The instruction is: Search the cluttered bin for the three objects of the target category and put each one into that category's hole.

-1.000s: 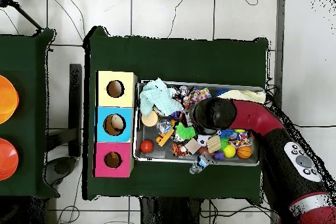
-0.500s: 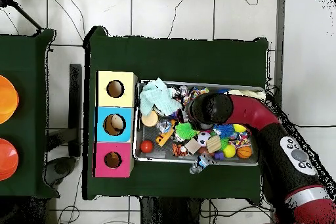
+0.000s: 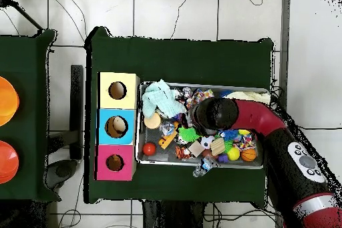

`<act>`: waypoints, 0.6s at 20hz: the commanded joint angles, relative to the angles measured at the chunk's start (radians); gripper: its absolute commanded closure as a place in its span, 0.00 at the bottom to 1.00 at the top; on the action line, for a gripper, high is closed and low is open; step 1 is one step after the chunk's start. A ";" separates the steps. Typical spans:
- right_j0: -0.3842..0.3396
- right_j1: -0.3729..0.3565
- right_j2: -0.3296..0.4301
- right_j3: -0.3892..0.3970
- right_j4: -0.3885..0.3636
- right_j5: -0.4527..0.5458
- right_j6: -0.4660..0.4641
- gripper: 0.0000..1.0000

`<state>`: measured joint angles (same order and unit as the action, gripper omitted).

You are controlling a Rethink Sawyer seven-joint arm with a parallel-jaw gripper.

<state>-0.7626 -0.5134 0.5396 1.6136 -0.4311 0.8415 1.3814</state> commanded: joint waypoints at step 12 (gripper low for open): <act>-0.071 -0.082 0.034 0.235 -0.098 -0.140 -0.071 0.00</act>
<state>-0.8220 -0.5787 0.5394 1.7630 -0.4519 0.7862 1.3814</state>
